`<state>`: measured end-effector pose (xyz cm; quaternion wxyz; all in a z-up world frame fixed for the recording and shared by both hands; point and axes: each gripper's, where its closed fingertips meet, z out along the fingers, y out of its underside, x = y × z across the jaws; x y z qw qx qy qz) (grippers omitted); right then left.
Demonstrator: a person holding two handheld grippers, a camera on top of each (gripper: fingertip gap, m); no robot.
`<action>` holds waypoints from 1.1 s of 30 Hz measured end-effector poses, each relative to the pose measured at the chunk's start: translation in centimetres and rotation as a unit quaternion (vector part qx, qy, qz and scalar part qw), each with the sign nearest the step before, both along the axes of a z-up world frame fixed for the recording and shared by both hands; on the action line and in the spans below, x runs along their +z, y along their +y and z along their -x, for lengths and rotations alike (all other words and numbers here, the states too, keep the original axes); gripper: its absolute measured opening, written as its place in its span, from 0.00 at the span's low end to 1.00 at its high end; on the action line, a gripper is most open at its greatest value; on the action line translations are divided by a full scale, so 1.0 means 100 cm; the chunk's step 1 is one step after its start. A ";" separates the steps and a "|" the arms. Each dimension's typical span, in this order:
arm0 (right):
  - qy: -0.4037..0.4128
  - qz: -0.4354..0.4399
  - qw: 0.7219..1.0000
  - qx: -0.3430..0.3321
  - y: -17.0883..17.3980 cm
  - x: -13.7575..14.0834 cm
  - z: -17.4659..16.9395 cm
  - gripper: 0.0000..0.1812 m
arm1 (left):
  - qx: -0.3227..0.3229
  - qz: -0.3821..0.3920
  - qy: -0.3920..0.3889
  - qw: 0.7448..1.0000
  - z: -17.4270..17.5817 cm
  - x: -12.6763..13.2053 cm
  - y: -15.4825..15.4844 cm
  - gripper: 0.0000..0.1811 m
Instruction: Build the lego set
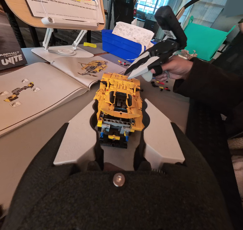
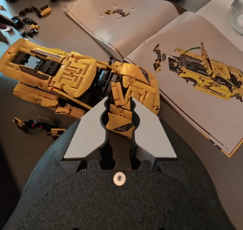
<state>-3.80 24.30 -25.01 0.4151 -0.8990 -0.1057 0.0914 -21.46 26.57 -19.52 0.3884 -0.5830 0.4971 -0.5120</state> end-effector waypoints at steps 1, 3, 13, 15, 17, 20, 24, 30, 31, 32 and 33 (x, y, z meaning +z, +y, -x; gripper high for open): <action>-0.004 0.002 1.000 0.003 0.002 -0.002 0.000 0.16 | 0.001 -0.001 -0.002 1.000 0.001 0.001 0.000 0.37; -0.008 0.008 1.000 0.004 0.004 -0.007 0.000 0.16 | 0.004 0.002 -0.006 1.000 0.002 0.003 0.001 0.37; 0.013 -0.023 0.999 -0.024 0.006 -0.008 -0.007 0.09 | 0.021 0.035 -0.025 0.999 0.006 0.008 0.014 0.33; 0.006 -0.036 0.999 -0.029 0.006 -0.004 -0.009 0.09 | 0.022 0.033 -0.023 0.999 0.006 0.007 0.015 0.33; 0.012 -0.051 0.998 -0.026 0.005 0.002 -0.006 0.09 | 0.023 0.031 -0.021 0.999 0.005 0.006 0.015 0.33; 0.042 -0.077 0.996 -0.024 0.005 0.014 -0.001 0.09 | 0.022 0.033 -0.018 0.999 0.004 0.004 0.014 0.32; 0.084 -0.122 0.989 -0.019 0.007 0.029 0.005 0.09 | 0.009 0.071 -0.021 0.997 0.004 0.006 0.012 0.30; -0.010 -0.191 0.981 0.003 0.007 0.046 0.013 0.09 | 0.009 0.102 -0.032 0.994 0.003 0.010 0.016 0.27; -0.041 -0.212 0.976 0.010 0.006 0.052 0.016 0.09 | 0.009 0.112 -0.030 0.993 0.002 0.011 0.017 0.26; -0.073 -0.231 0.970 0.019 0.006 0.056 0.021 0.09 | 0.009 0.125 -0.025 0.992 -0.001 0.013 0.017 0.25; -0.109 -0.244 0.963 0.028 0.005 0.059 0.026 0.09 | 0.004 0.141 -0.020 0.990 -0.004 0.015 0.015 0.25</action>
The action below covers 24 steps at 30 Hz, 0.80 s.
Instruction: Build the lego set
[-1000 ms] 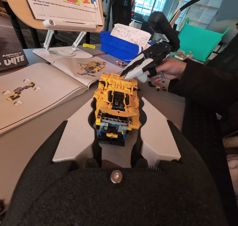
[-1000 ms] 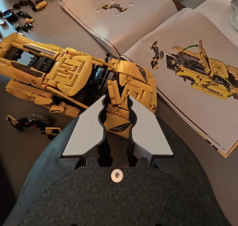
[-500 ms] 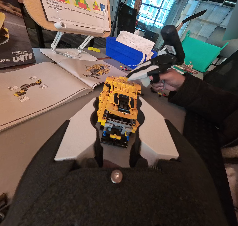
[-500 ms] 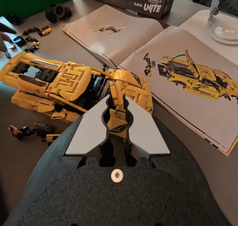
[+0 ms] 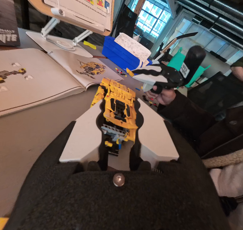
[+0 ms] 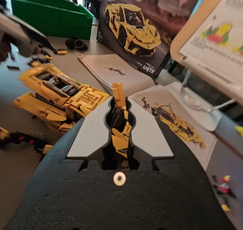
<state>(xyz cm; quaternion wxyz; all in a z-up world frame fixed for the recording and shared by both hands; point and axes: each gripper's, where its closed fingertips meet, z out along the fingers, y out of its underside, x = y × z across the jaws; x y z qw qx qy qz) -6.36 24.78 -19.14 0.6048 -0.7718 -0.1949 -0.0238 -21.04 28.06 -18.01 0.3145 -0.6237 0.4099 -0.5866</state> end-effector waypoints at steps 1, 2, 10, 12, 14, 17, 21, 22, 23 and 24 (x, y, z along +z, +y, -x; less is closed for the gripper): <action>-0.040 -0.010 0.999 0.001 -0.001 0.000 0.004 0.09 | -0.010 0.015 0.003 1.000 -0.004 0.004 -0.004 0.25; -0.080 -0.021 0.997 -0.001 -0.001 0.000 0.008 0.09 | -0.017 0.027 0.010 0.999 -0.008 0.008 -0.007 0.25; -0.144 -0.083 0.985 0.040 -0.010 0.014 0.044 0.09 | -0.059 0.003 0.115 0.992 -0.046 0.010 -0.026 0.25; -0.139 -0.092 0.985 0.052 -0.013 0.018 0.049 0.09 | -0.086 0.014 0.128 0.988 -0.055 0.008 -0.035 0.25; -0.141 -0.099 0.983 0.059 -0.015 0.020 0.052 0.09 | -0.106 0.037 0.129 0.985 -0.062 0.008 -0.041 0.25; -0.147 -0.116 0.980 0.068 -0.019 0.025 0.056 0.09 | -0.119 0.064 0.126 0.983 -0.068 0.007 -0.045 0.25; -0.158 -0.124 0.976 0.079 -0.021 0.026 0.063 0.09 | -0.121 0.065 0.120 0.983 -0.069 0.004 -0.045 0.25; -0.160 -0.124 0.976 0.082 -0.021 0.026 0.064 0.09 | -0.122 0.063 0.119 0.983 -0.069 0.004 -0.046 0.25; -0.161 -0.125 0.975 0.085 -0.022 0.025 0.066 0.09 | -0.122 0.060 0.116 0.984 -0.069 0.004 -0.046 0.23; -0.163 -0.125 0.975 0.087 -0.022 0.025 0.067 0.09 | -0.122 0.059 0.114 0.984 -0.069 0.005 -0.045 0.22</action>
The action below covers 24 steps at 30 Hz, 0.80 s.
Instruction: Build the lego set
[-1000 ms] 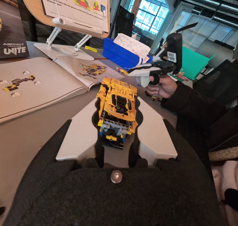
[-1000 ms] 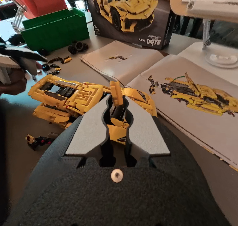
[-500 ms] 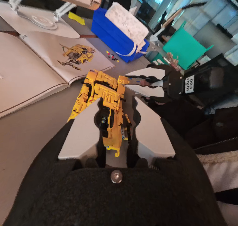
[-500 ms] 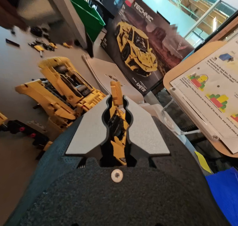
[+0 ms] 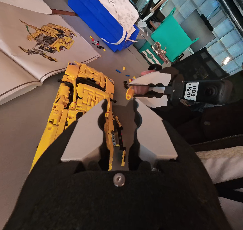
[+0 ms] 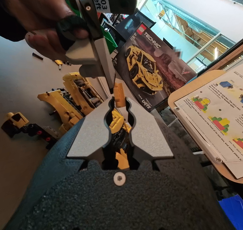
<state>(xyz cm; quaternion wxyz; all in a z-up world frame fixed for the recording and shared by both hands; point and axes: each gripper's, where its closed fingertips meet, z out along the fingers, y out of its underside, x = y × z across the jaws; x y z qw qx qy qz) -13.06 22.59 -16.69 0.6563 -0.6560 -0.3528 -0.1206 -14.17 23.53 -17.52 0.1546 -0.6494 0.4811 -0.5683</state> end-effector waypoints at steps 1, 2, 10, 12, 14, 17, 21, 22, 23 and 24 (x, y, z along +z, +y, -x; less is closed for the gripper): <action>-0.002 -0.001 1.000 0.000 0.000 0.000 0.000 0.09 | 0.000 -0.001 0.000 1.000 0.000 0.000 0.001 0.20; -0.003 -0.003 1.000 0.000 0.000 0.000 0.000 0.09 | -0.001 0.001 0.001 1.000 0.001 0.000 0.001 0.19; 0.007 0.004 1.000 0.019 -0.002 -0.002 0.006 0.09 | -0.024 0.032 -0.013 0.999 0.004 0.005 -0.006 0.11; 0.002 0.007 1.000 0.017 -0.002 -0.004 0.007 0.09 | -0.031 0.033 -0.012 0.999 0.005 0.004 -0.008 0.11; 0.001 0.009 1.000 0.023 -0.002 -0.005 0.009 0.09 | -0.033 0.032 -0.010 0.999 0.005 0.003 -0.010 0.11; 0.003 0.012 0.999 0.030 -0.003 -0.006 0.012 0.09 | -0.039 0.040 -0.021 0.998 0.005 0.004 -0.011 0.06; 0.069 0.061 0.995 0.048 -0.004 -0.014 0.017 0.09 | -0.066 0.025 -0.045 0.997 0.011 0.005 -0.014 0.04; 0.103 0.074 0.990 0.060 -0.005 -0.012 0.019 0.09 | -0.071 0.020 -0.057 0.996 0.013 0.007 -0.014 0.04; 0.145 0.085 0.983 0.075 -0.007 -0.008 0.021 0.10 | -0.076 0.014 -0.072 0.994 0.015 0.009 -0.014 0.04; 0.191 0.095 0.973 0.089 -0.009 -0.002 0.022 0.14 | -0.076 0.004 -0.089 0.993 0.017 0.013 -0.012 0.04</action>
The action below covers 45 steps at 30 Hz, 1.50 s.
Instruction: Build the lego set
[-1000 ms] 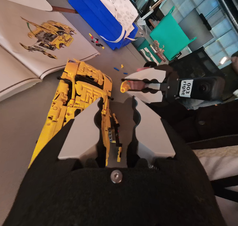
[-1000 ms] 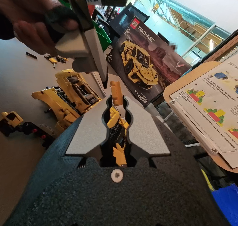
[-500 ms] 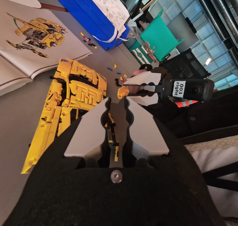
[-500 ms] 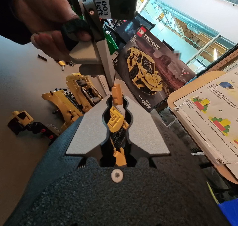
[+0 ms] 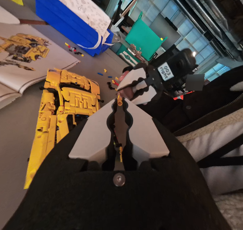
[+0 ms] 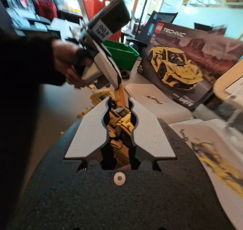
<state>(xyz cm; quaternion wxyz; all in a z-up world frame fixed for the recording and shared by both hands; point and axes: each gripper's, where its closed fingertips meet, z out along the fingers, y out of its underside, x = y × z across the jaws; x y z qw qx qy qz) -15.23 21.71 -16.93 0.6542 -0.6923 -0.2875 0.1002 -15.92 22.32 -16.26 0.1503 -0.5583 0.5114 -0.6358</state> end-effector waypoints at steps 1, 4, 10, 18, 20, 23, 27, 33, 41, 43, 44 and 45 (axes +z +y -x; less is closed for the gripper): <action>0.041 0.019 0.999 0.020 -0.002 0.003 0.001 0.14 | 0.001 -0.013 -0.022 1.000 0.002 0.004 0.002 0.04; 0.157 0.089 0.980 0.081 -0.007 0.009 0.005 0.16 | -0.001 -0.058 -0.081 0.995 0.010 0.013 0.003 0.04; 0.252 0.161 0.944 0.143 -0.008 0.007 0.016 0.16 | -0.028 -0.108 -0.137 0.984 0.016 0.021 -0.013 0.04; 0.216 0.145 0.953 0.157 -0.011 0.009 0.026 0.05 | -0.035 -0.123 -0.123 0.984 0.024 0.016 -0.018 0.04; 0.200 0.141 0.958 0.152 -0.010 0.007 0.033 0.05 | -0.019 -0.145 -0.106 0.984 0.038 0.014 -0.013 0.04; 0.165 0.158 0.968 0.107 -0.002 -0.006 0.029 0.25 | 0.092 -0.236 -0.036 0.967 0.080 0.004 0.034 0.04; 0.165 0.143 0.972 0.085 0.001 -0.003 0.014 0.20 | 0.264 -0.362 0.148 0.882 0.189 -0.033 0.121 0.04; 0.179 0.155 0.969 0.078 0.003 -0.007 0.010 0.19 | 0.390 -0.318 0.320 0.803 0.326 -0.083 0.162 0.04; 0.180 0.172 0.966 0.072 0.006 -0.017 0.009 0.17 | 0.427 -0.281 0.308 0.802 0.333 -0.100 0.176 0.04; 0.186 0.174 0.965 0.068 0.007 -0.017 0.007 0.17 | 0.424 -0.295 0.321 0.794 0.334 -0.107 0.191 0.04; 0.187 0.175 0.964 0.066 0.008 -0.017 0.005 0.17 | 0.422 -0.292 0.322 0.796 0.332 -0.109 0.199 0.04; 0.188 0.176 0.964 0.062 0.009 -0.018 0.003 0.17 | 0.420 -0.286 0.316 0.801 0.329 -0.110 0.205 0.04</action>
